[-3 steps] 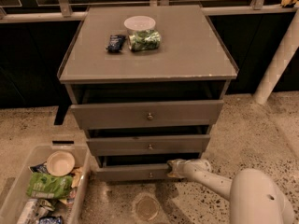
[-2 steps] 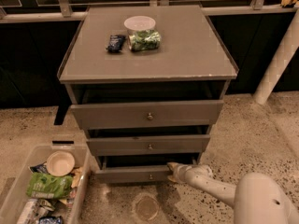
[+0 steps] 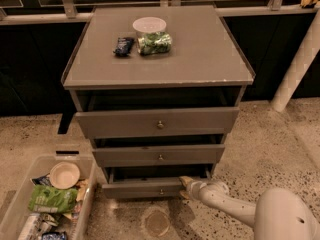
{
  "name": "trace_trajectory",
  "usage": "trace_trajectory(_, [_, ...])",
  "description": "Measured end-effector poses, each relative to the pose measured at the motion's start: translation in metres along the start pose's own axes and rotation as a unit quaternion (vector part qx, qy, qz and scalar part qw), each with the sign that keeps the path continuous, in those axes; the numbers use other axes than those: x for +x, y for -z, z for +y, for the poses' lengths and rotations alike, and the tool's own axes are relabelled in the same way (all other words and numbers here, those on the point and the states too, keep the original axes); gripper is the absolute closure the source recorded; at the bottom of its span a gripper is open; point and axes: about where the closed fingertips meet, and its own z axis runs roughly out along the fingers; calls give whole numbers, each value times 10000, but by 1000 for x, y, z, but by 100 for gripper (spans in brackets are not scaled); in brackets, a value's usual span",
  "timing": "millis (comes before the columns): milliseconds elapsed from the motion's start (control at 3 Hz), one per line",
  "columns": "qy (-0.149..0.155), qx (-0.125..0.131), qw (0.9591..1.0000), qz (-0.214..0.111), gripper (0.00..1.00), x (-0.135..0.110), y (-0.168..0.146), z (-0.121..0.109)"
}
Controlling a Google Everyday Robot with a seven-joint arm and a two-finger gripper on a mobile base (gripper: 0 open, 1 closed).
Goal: Open bottom drawer
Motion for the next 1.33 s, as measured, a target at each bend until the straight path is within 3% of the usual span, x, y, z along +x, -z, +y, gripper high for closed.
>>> trace_trajectory(333, [0,0,10000,0,100,0,1,-1])
trace_trajectory(667, [89,-10,9999,-64,100,-3,1,19])
trace_trajectory(1000, [90,-10,9999,-64,100,-5,5,17])
trace_trajectory(1333, [149,-30,9998,-99,100,-6,7,32])
